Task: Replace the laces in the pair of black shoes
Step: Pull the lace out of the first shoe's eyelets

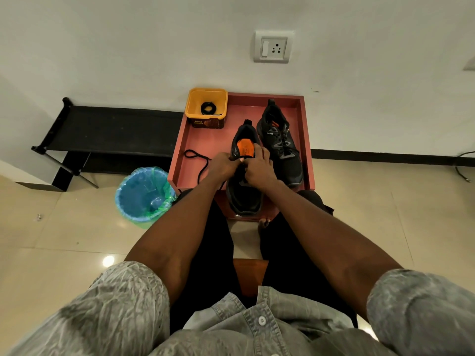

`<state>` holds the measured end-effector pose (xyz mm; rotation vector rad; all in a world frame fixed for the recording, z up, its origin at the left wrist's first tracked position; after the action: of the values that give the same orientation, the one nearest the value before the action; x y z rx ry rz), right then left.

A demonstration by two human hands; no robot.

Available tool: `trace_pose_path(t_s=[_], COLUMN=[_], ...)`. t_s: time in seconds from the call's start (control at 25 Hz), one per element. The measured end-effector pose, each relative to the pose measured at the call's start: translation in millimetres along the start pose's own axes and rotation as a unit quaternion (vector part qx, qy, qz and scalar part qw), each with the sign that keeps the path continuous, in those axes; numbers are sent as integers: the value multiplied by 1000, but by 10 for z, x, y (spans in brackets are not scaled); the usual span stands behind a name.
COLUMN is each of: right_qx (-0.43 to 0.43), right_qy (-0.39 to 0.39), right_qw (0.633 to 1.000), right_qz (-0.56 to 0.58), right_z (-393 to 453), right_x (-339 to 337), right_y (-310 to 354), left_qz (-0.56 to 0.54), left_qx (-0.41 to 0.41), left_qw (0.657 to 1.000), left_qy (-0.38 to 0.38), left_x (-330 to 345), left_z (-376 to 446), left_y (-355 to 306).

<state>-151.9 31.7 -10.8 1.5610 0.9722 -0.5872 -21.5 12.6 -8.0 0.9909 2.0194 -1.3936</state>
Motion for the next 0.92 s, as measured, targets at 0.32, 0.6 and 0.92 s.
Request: trace_pose_path(t_s=[0.32,0.6,0.92], right_qx=[133,42,-37], right_qy=[-254,-205,-42], right_qw=[868,955,997], right_qz=[407,209,54], right_z=[-309,-252,-99], right_x=[21,-193,-145], right_y=[-256,-58,51], left_qz=[64,71,120], left_qx=[37,58,61], left_qw=[997,996,991], left_qy=[11,7,24], left_x=[-18,-12,-38], left_z=[17,-95,-74], left_y=[-86,-132,-105])
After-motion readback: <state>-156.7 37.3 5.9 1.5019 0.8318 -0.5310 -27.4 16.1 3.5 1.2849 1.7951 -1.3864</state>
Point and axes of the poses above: each hand's wrist, its own z-axis towards the middle knuckle, its own x-axis out of the palm, y = z × x, the point moved 3 cm from there along z, towards the middle knuckle, and after that the axes turned 13 degrees about z, right-handed, at the moved point
